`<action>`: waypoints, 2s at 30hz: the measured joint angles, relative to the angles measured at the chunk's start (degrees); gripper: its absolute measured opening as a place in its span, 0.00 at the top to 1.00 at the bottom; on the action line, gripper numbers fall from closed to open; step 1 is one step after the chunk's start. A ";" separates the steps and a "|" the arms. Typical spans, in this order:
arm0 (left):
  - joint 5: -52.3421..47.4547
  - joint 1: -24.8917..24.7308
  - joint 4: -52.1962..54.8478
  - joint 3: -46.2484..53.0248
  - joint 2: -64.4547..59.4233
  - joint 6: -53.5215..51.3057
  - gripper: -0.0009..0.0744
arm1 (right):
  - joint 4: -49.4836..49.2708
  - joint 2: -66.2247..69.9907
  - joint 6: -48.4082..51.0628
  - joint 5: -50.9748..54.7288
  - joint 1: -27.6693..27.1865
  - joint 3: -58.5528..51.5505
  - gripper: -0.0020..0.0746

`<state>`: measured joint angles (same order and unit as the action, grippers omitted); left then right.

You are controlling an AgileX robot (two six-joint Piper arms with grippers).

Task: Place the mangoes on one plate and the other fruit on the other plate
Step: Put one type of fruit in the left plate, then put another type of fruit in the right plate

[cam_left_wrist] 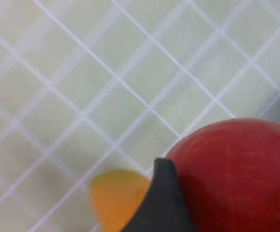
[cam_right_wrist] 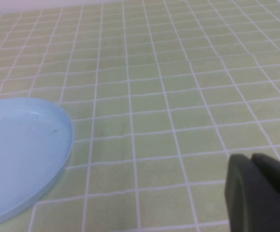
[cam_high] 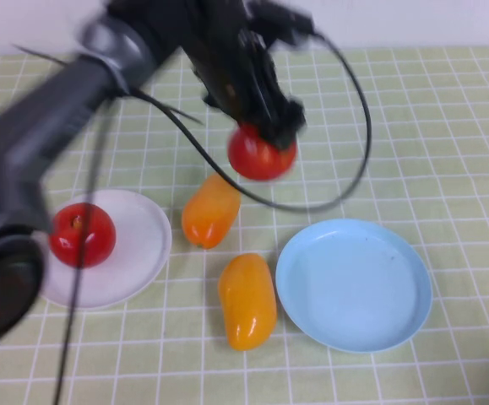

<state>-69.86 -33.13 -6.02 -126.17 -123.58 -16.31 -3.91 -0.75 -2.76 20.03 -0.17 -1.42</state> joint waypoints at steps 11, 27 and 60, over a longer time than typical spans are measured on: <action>-1.06 5.38 11.87 16.73 11.46 11.72 0.30 | 0.00 0.00 0.00 0.00 0.00 0.00 1.00; 0.44 8.72 6.92 35.87 15.75 10.18 0.20 | 0.00 0.00 0.00 0.00 0.00 0.00 1.00; 9.89 7.38 12.98 63.01 63.49 14.94 0.98 | 0.00 0.00 0.00 0.00 0.00 0.00 1.00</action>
<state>-59.97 -25.75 6.96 -63.17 -60.09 -1.37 -3.91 -0.75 -2.76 20.03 -0.17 -1.42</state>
